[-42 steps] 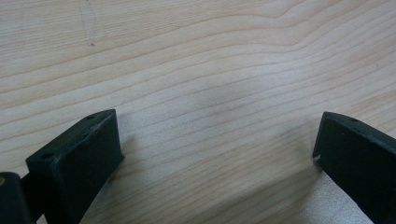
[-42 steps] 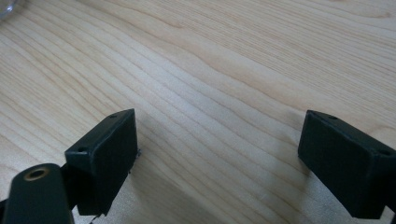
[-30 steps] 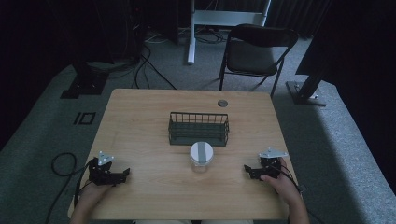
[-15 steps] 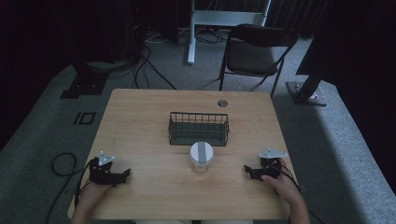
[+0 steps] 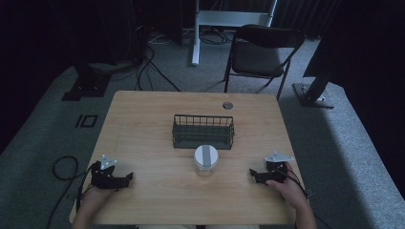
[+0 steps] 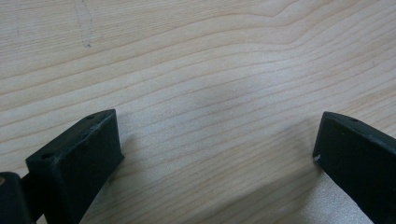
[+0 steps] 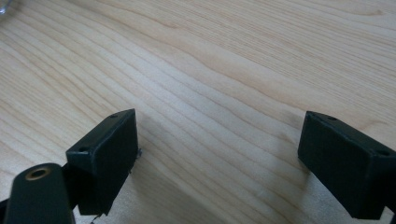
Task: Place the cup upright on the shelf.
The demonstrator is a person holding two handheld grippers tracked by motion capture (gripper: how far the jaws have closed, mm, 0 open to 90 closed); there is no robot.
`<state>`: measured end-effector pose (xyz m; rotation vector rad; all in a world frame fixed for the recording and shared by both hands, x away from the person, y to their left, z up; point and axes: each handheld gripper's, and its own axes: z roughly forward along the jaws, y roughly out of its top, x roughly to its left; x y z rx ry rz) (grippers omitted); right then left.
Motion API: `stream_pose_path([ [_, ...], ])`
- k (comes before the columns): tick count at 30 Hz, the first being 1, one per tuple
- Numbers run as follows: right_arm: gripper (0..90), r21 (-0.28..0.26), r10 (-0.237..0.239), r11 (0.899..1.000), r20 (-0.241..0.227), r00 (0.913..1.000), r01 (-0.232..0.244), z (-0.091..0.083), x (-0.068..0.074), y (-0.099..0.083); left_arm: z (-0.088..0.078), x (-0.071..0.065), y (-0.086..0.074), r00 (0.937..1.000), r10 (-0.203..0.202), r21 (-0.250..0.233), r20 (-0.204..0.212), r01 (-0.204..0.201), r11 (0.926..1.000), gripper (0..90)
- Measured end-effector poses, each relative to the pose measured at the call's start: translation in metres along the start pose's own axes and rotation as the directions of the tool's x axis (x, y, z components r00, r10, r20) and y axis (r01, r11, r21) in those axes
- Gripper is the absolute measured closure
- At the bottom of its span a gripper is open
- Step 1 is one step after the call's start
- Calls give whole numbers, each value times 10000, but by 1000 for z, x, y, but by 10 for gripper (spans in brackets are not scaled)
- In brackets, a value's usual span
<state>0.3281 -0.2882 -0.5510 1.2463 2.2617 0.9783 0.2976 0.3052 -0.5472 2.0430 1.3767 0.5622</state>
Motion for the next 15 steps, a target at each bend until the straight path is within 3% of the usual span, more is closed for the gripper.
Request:
stream_pose_path([
  [6, 118, -91, 98, 9999, 73, 9999, -98, 0, 1, 1, 0, 0, 0, 10000, -11, 3, -8, 11, 10000, 12],
  [15, 118, -582, 159, 9981, -503, 9986, -188, -2, 7, 9, 0, 0, 0, 10000, -19, 5, -16, 19, 10000, 12],
])
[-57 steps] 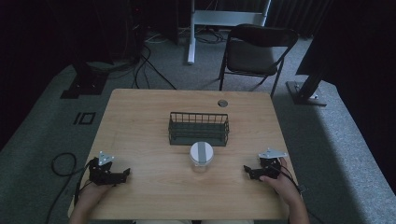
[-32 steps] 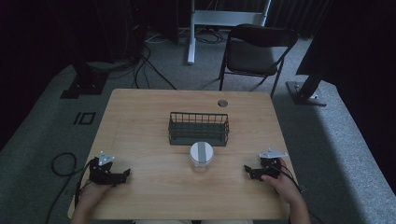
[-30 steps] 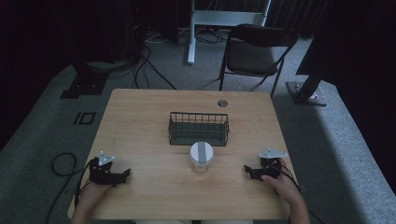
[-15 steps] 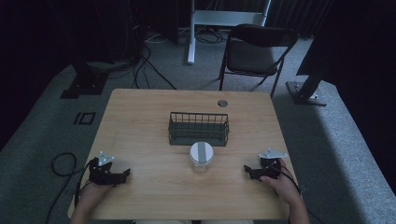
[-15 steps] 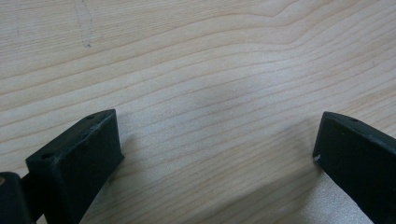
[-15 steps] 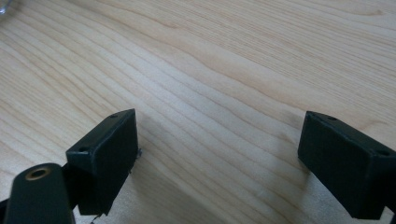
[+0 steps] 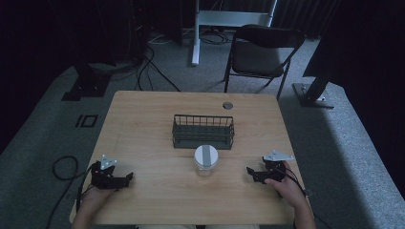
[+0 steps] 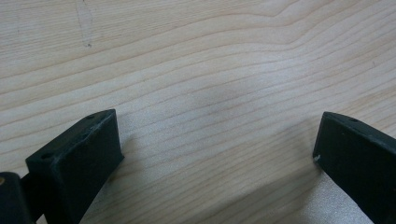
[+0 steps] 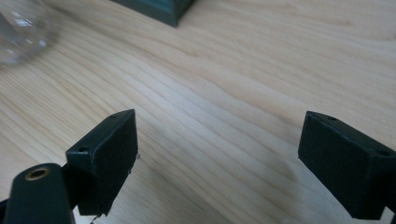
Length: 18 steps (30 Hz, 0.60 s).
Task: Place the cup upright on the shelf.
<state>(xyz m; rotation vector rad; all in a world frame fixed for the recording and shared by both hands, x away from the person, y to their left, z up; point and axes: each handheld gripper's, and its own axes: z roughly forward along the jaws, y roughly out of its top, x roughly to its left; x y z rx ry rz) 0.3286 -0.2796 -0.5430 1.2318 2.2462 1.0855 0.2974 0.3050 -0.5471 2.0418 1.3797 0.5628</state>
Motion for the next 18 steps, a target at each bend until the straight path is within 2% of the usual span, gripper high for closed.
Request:
stream_pose_path([
  [5, 117, -36, -197, 9998, -34, 9998, 197, 0, 4, 4, 0, 0, 0, 10000, 1, 3, -2, -1, 10000, 12],
  [18, 117, -206, -688, 9975, -569, 9960, 677, 0, 19, 15, 0, 0, 0, 10000, 5, 8, -4, -5, 10000, 12],
])
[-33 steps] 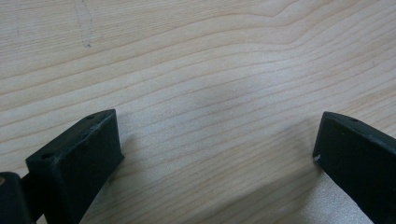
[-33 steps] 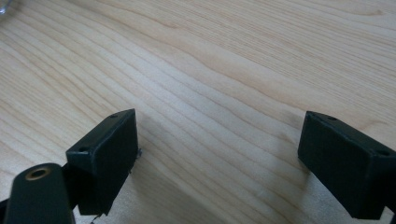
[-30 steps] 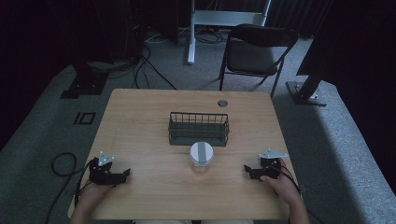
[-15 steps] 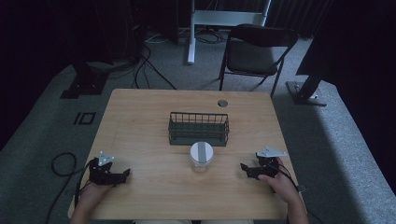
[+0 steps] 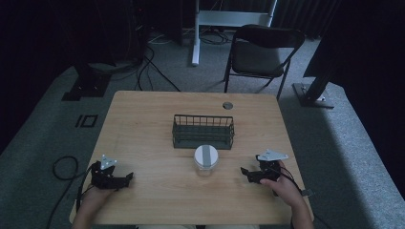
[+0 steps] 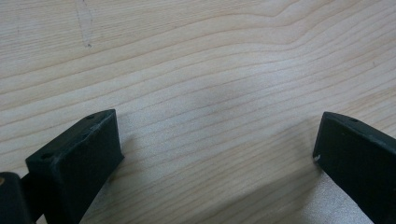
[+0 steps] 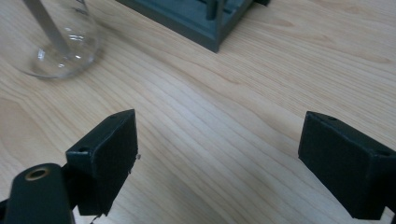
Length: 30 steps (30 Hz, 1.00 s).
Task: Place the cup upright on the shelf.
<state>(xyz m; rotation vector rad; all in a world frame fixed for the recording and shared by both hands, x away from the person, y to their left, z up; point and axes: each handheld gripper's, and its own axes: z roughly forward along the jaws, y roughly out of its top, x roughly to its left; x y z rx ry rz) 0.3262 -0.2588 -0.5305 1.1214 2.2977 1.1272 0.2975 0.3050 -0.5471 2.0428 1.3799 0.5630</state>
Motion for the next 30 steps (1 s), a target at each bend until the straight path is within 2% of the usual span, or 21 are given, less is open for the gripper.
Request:
stream_pose_path([
  [15, 117, -223, -440, 9988, -621, 9971, 427, 5, 13, 7, 0, 0, 0, 10000, 0, -2, 0, 0, 10000, 12],
  [16, 117, -307, -496, 9984, -830, 9953, 472, 6, 17, 10, 0, 0, 0, 10000, 1, -2, 0, -1, 10000, 12],
  [30, 117, -301, -889, 9959, -1440, 9856, 854, 17, 34, 17, 0, 0, 0, 10000, 0, -2, 0, 0, 10000, 12],
])
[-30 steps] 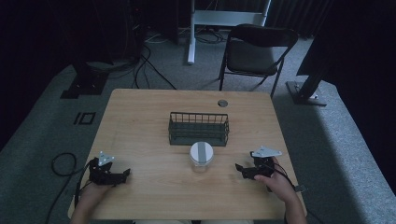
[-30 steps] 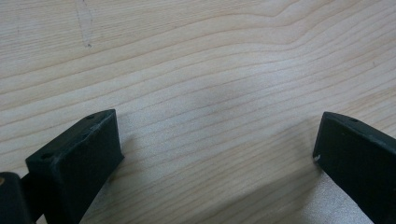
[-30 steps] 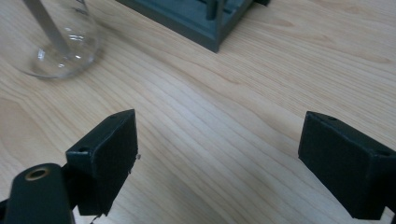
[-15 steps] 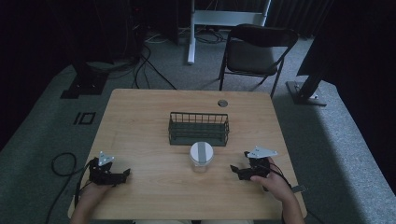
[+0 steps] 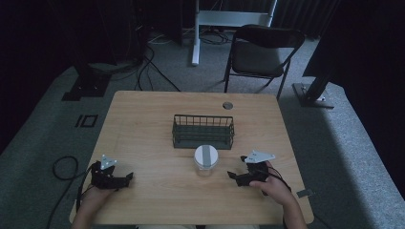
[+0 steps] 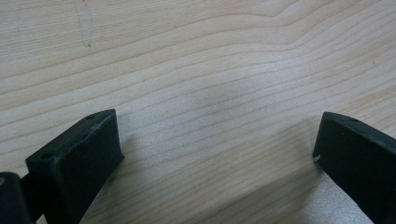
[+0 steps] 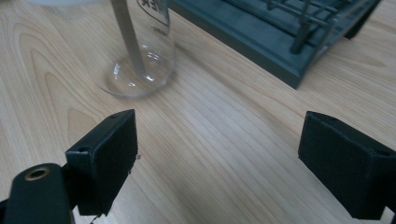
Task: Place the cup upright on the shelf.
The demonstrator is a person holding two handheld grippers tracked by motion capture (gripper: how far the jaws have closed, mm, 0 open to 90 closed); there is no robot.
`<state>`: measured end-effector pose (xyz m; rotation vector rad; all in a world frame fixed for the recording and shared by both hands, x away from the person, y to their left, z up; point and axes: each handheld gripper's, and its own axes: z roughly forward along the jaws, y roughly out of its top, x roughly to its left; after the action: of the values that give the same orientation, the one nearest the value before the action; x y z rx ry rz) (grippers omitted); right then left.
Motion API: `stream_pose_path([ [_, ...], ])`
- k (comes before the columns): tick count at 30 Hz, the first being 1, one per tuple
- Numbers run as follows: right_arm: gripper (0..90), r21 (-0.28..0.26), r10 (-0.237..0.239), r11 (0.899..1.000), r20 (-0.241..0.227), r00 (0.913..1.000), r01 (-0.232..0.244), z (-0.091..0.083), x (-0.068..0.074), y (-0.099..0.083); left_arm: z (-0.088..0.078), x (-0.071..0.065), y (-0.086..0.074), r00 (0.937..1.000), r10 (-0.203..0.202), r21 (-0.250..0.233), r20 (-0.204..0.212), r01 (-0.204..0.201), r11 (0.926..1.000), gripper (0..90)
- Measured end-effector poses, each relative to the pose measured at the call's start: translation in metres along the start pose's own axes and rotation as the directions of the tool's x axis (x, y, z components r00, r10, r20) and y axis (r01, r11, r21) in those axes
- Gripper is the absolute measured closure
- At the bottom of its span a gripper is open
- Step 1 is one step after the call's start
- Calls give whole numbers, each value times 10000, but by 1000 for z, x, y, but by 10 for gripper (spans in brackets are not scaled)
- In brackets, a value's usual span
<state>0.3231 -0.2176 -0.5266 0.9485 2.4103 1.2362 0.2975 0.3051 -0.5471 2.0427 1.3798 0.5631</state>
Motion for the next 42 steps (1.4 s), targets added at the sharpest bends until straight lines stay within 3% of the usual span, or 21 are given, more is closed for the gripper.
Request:
stream_pose_path([
  [20, 117, -461, -545, 9977, -957, 9939, 503, 32, 29, 17, 0, 0, 0, 10000, -20, -1, 2, 20, 10000, 12],
  [42, 117, -1279, 199, 9911, -1388, 9901, -378, 57, 43, 22, 0, 0, 0, 10000, -19, -6, 4, 19, 10000, 12],
])
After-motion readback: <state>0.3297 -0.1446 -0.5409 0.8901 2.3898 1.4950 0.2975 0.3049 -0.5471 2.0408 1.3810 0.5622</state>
